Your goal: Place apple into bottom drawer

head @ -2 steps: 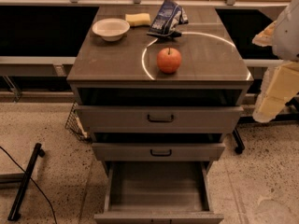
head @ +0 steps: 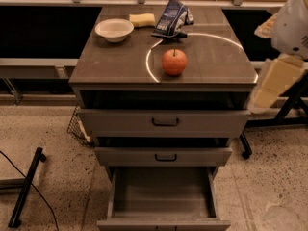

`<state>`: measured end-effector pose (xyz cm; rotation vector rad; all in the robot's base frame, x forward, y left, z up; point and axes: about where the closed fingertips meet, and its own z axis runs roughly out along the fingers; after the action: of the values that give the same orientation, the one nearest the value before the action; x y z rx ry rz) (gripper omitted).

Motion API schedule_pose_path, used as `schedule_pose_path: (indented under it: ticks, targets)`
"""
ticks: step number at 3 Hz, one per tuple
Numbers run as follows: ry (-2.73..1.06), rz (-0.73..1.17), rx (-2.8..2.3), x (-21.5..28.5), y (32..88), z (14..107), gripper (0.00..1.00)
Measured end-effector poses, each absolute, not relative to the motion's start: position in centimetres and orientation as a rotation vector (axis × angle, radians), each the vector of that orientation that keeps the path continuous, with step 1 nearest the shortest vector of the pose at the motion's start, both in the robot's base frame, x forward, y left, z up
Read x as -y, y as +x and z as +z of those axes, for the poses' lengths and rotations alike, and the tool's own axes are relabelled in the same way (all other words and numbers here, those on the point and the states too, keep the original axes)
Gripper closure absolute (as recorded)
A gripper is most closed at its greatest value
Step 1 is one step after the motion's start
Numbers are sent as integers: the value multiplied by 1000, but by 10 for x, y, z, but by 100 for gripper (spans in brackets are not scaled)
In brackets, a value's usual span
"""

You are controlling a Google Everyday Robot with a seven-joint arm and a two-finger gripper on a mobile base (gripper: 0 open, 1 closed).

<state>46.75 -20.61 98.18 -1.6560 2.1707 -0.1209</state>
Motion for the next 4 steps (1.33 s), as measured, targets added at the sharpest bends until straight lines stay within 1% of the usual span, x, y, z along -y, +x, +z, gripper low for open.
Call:
schedule_pose_path:
  ticks: [1,2,3,4]
  targets:
    - [-1511,-73,-2003,163,546,995,0]
    - [-1337,64,-1942,119,603,982,0]
    - [-1291,39,-1902,118,615,992,0]
    - [-1328,111,-1900,114,614,983,0]
